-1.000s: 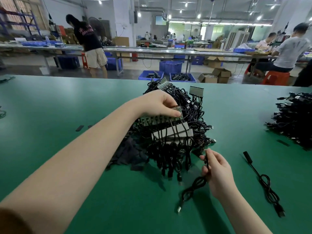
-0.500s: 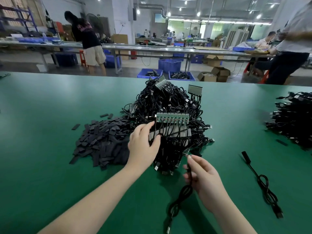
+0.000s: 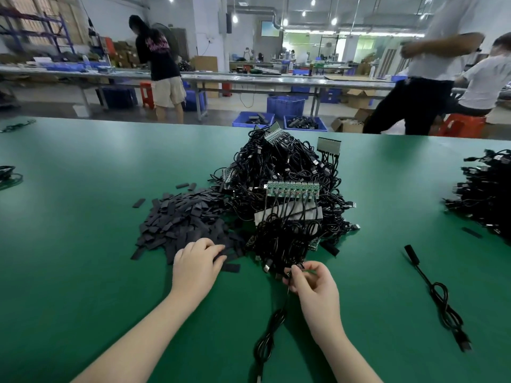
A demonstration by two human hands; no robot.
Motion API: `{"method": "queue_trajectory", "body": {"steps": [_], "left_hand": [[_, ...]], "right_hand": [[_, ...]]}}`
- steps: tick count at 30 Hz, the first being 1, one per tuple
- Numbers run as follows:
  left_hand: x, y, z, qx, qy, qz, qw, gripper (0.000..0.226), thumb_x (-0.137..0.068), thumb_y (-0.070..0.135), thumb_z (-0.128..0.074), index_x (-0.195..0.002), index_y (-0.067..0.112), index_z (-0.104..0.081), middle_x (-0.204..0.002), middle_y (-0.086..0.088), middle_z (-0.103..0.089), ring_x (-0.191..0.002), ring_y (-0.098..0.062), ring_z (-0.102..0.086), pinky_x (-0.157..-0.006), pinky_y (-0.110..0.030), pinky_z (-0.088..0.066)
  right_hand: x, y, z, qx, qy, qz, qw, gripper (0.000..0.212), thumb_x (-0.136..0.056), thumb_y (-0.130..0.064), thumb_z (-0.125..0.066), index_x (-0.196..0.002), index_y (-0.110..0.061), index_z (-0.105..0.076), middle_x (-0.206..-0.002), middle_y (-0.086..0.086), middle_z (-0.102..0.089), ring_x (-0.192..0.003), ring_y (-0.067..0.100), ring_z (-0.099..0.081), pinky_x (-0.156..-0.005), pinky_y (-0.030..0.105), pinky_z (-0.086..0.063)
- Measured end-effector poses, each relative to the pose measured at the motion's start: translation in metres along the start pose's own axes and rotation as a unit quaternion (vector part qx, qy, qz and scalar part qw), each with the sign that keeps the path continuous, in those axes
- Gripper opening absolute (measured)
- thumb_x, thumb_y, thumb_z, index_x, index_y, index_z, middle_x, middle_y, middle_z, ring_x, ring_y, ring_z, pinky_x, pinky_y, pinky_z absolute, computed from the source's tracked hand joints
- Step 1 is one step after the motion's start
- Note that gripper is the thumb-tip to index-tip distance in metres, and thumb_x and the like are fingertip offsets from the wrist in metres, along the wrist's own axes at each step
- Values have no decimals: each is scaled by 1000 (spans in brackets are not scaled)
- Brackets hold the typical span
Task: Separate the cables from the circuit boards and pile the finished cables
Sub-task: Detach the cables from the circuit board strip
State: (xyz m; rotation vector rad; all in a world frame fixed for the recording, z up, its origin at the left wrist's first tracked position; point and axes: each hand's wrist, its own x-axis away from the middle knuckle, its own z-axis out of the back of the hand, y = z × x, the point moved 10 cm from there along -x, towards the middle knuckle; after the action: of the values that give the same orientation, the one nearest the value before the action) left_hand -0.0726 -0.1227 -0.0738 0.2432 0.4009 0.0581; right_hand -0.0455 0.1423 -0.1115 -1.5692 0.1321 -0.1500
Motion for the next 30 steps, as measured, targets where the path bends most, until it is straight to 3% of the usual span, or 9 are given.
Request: {"method": "queue_trajectory", "body": {"steps": [5, 9, 12, 15, 20, 23, 26, 28, 30], "left_hand": [[-12, 19, 2, -66, -1, -39, 997, 24, -88, 40, -68, -108, 28, -75, -93, 3, -67, -86, -25, -62, -71, -33, -41], [-23, 18, 3, -105, -30, -43, 993, 19, -93, 46, -57, -101, 36, -71, -99, 12, -66, -94, -14, -60, -74, -29, -38], [-26, 13, 0, -114, -53, -45, 991, 22, -95, 47, -54, -108, 36, -68, -107, 12, -65, -99, -13, -60, -71, -27, -36], [-25, 3, -2, -63, -84, -17, 994, 31, -94, 46, -57, -120, 31, -64, -115, 7, -65, -105, -18, -60, -77, -30, -48], [-21, 7, -1, -122, -108, -57, 985, 29, -102, 29, -45, -126, 32, -59, -110, 5, -68, -99, -20, -63, -70, -31, -52], [-21, 3, 18, -35, -42, -21, 998, 21, -101, 25, -46, -117, 31, -59, -94, 7, -69, -81, -19, -64, -57, -28, -44], [-11, 18, 46, 116, 67, -12, 991, 13, -100, 20, -50, -99, 30, -58, -83, 15, -60, -65, -6, -56, -50, -23, -37], [-3, 38, 44, 290, 60, -1, 955, 22, -97, 12, -52, -96, 31, -63, -89, 17, -64, -74, 0, -61, -61, -21, -49], [7, 64, 27, 421, -5, 16, 907, 33, -94, 5, -56, -95, 37, -66, -92, 15, -69, -83, 0, -66, -72, -24, -57]], "right_hand": [[-1, 2, 3, -21, 8, -8, 1000, 8, -95, -15, -67, -93, -16, -59, -83, 0, -76, -77, 15, -73, -64, 19, -53], [-2, 2, 3, -39, 11, -11, 999, 7, -95, -13, -66, -95, -14, -59, -85, 4, -76, -78, 15, -74, -65, 20, -55], [-2, 2, 3, -42, 12, -9, 999, 8, -95, -14, -67, -95, -14, -59, -83, 2, -76, -75, 15, -74, -62, 17, -53], [-2, 2, 3, -34, 12, -11, 999, 9, -95, -16, -67, -95, -17, -58, -82, 0, -76, -76, 15, -74, -63, 18, -53], [-1, 2, 4, -34, 15, -9, 999, 8, -95, -18, -67, -95, -18, -59, -83, 0, -75, -76, 14, -73, -64, 20, -54], [-2, 2, 7, -35, 24, -3, 999, 8, -94, -18, -68, -94, -18, -60, -78, -2, -71, -73, 14, -70, -62, 18, -52], [-3, 3, 8, -41, 32, -2, 999, 8, -93, -18, -69, -93, -17, -61, -81, -2, -68, -73, 15, -71, -64, 22, -55], [-5, 3, 10, -50, 36, -2, 998, 9, -93, -16, -70, -94, -17, -61, -82, 1, -69, -74, 17, -72, -62, 21, -54], [-5, 4, 10, -73, 38, -5, 997, 11, -92, -12, -70, -96, -16, -60, -84, 5, -69, -74, 20, -72, -58, 19, -52]]}}
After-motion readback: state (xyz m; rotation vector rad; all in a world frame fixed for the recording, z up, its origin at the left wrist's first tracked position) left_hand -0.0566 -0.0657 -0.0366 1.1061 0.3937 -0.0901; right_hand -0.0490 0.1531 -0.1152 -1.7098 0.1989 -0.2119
